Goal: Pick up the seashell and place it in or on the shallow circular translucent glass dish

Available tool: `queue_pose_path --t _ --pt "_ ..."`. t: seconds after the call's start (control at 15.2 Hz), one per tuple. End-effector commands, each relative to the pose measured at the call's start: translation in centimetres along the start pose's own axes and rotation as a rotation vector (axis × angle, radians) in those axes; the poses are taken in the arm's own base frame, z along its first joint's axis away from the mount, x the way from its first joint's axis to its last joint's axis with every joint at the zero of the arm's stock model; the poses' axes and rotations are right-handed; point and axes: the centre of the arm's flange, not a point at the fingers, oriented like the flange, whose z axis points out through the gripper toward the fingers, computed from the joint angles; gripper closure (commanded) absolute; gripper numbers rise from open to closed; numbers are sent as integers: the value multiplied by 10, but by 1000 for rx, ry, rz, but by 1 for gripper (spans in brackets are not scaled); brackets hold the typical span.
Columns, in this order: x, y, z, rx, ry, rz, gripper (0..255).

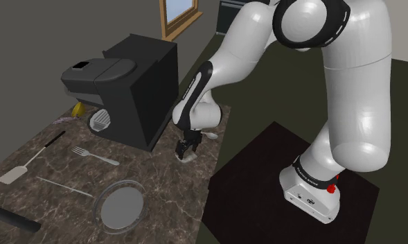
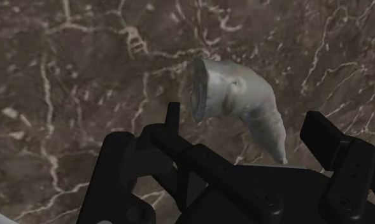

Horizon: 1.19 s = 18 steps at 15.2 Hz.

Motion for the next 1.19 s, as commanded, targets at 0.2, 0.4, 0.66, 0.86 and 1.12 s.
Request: queue_pose_path --t 0.2,0.4,0.66,0.86,1.12 --pt "0 0 0 0 0 0 255" --pt "0 0 0 0 0 0 255" --pt "0 0 0 0 0 0 255" --pt "-2 -5 -15 0 0 0 255" --pt "-4 -11 -35 0 0 0 255"
